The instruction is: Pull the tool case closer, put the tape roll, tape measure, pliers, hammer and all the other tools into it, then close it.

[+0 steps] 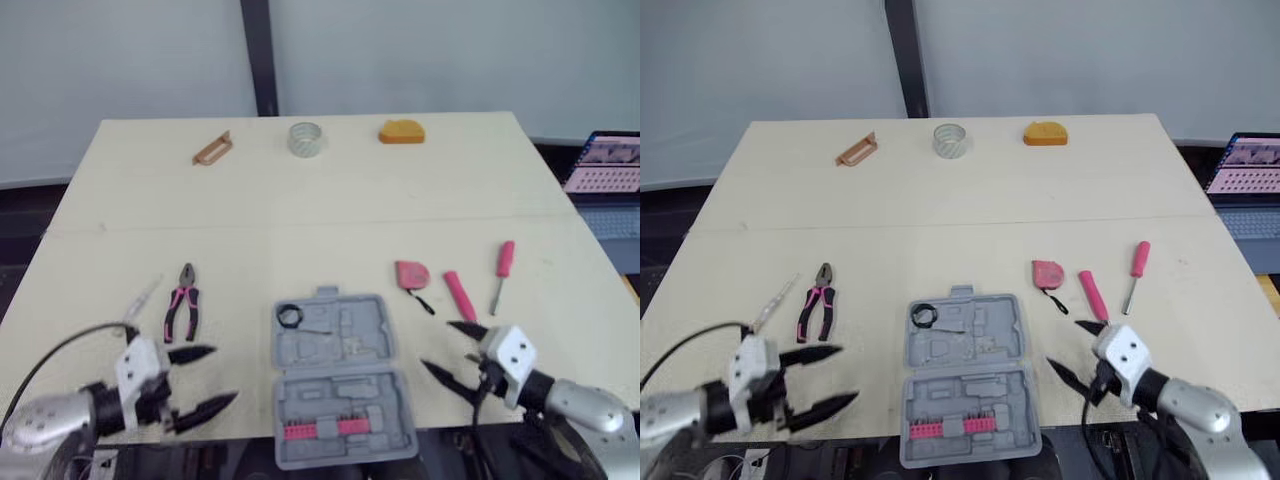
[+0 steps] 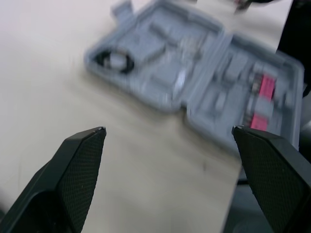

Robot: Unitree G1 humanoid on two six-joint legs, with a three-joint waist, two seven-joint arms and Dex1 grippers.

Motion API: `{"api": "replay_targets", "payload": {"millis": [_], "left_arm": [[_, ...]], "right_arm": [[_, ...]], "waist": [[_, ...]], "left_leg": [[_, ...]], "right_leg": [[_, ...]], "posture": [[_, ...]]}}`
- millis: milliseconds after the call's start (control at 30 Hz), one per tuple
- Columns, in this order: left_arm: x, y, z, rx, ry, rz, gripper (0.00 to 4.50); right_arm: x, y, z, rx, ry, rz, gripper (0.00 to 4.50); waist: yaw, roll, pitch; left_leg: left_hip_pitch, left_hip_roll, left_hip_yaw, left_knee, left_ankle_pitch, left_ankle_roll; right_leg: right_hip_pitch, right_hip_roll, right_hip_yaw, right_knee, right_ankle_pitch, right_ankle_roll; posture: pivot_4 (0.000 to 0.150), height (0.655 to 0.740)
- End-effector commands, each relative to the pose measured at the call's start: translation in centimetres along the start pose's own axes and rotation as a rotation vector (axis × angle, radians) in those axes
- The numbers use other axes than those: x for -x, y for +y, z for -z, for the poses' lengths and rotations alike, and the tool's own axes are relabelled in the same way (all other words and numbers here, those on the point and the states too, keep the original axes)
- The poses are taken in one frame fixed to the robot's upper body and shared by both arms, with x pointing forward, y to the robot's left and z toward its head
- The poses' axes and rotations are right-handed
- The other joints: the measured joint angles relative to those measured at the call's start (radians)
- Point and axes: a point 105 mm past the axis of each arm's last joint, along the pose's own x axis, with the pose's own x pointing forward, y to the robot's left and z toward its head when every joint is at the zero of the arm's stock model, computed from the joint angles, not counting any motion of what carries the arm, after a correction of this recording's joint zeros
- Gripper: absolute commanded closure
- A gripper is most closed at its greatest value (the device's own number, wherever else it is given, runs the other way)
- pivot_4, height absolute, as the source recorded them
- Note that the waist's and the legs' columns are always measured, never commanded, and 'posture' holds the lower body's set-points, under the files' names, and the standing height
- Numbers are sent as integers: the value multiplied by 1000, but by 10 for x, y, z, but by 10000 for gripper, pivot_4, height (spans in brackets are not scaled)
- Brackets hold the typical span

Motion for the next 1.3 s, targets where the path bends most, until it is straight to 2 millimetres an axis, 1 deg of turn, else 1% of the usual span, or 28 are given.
{"api": "replay_targets", "payload": {"millis": [33,100,200,400,467,700,967,1300], "left_arm": [[-13,-13,-13,-30,-55,99,407],[-19,-14,-13,-43,-59,113,407],[-26,-12,-12,-62,-54,121,407],[-31,-6,-15,-91,-42,109,407],[-33,-4,-18,-101,-41,105,407],[-36,-2,-20,-113,-27,91,407],[-35,-2,-19,-114,-13,77,407],[-33,-2,-14,-116,0,63,407]], "right_arm": [[-15,3,1,-78,91,75,0],[-27,-1,2,-106,126,138,0],[-43,-15,-3,-149,132,269,0],[-71,-26,-12,-266,147,357,0],[-77,-29,-11,-285,165,376,0],[-86,-36,1,-343,228,432,0],[-96,-34,6,-392,239,411,0],[-108,-30,6,-430,246,374,0]], "waist": [[-11,1,0],[-14,1,0],[-14,1,0],[-9,1,0],[-7,2,0],[-11,2,0],[-27,2,0],[-31,2,0]], "left_leg": [[0,0,1,0,-1,-1],[0,1,2,-1,-1,-1],[0,1,2,0,-1,-1],[-1,1,2,0,-1,-1],[-1,1,2,0,-1,-1],[-1,1,3,0,-1,-1],[-1,1,3,-1,-1,-1],[0,1,3,-1,-1,-1]], "right_leg": [[-1,0,0,0,0,0],[-2,1,0,0,0,-1],[-2,1,0,2,0,-1],[-4,1,0,2,0,-1],[-4,1,0,2,0,-1],[-5,1,1,3,0,-1],[-5,1,1,3,0,-1],[-5,1,1,3,0,-1]], "posture": [[1500,7400],[1500,7400],[1500,7400],[1500,7400],[1500,7400],[1500,7400],[1500,7400],[1500,7400]]}}
